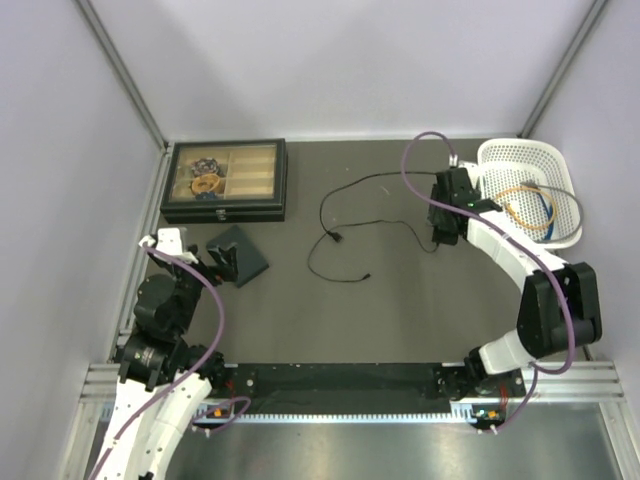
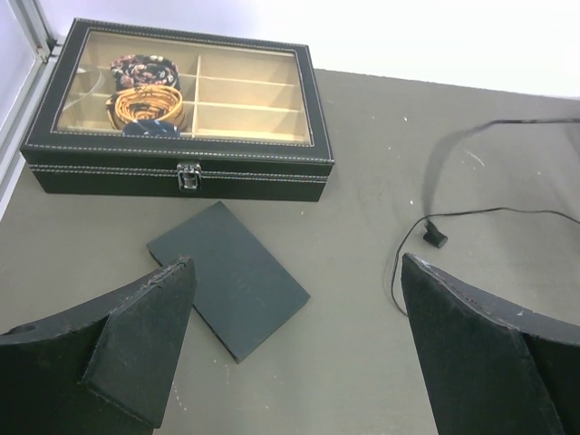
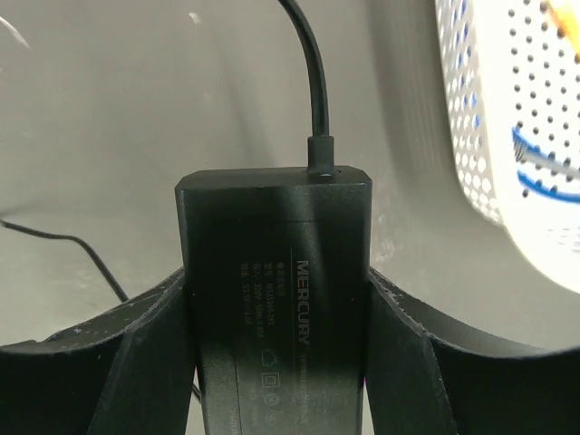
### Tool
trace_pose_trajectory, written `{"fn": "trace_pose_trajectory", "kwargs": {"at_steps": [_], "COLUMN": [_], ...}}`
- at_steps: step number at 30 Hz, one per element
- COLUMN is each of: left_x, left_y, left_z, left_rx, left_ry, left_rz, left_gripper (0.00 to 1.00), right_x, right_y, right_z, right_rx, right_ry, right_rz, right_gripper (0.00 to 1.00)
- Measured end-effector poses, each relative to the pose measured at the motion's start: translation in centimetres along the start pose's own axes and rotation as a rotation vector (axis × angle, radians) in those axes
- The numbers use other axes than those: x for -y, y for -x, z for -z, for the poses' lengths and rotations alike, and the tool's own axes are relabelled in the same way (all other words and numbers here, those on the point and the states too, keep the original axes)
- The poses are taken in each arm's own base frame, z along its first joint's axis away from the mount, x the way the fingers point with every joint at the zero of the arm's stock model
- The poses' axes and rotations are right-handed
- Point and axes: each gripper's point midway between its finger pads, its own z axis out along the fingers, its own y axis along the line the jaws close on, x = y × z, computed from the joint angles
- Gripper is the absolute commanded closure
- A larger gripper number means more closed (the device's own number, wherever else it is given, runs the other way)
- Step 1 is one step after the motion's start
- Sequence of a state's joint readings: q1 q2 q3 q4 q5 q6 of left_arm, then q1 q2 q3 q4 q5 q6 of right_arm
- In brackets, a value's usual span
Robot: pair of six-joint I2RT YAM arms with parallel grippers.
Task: Insert the plug into the switch port
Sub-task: Place the power at the center of the board.
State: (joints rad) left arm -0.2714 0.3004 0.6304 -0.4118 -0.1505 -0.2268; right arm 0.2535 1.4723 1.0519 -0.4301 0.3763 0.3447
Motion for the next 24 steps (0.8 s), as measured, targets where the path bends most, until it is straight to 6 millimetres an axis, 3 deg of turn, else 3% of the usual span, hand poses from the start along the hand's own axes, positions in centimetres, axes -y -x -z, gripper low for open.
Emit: {"fn": "trace_pose_trajectory", "kwargs": {"at_steps": [8,12,15,20,24], "left_x": [0.0,-0.1,-0.1,-0.2,-0.3], "left_y": [-0.5,-0.9,-1.6,-4.1,-7.1], "left_z": [-0.4,-0.7,-1.3,-3.0,-5.0], "left_rx": [-0.023,-0.043,-0.076,-0.195,-0.341], "left_ry": [0.005,0.009,0.017,0.042,0.087], "left_rz": [-0.004,-0.005,-0.005,0.005,0.045], "left_gripper": [0.01,0.01,0.01,0.01,0.01], "right_x": [1.3,2.9,3.6,3.4,1.9], "right_y": [-4.3,-6.1,-6.0,-4.8,-1.7], "right_z": [-3.5,-4.3,-4.2,-2.3,2.2], "right_rx": [-0.131,-0.187,-0.188,-0.139,-0.001], "right_ry": [-0.108,-0.167,-0.192,-0.154,-0.041], "right_rz": [-0.035,-0.064,-0.077,-0.093,-0.097], "right_gripper": [0.39,0.12,0.04,0.01,0.01]}}
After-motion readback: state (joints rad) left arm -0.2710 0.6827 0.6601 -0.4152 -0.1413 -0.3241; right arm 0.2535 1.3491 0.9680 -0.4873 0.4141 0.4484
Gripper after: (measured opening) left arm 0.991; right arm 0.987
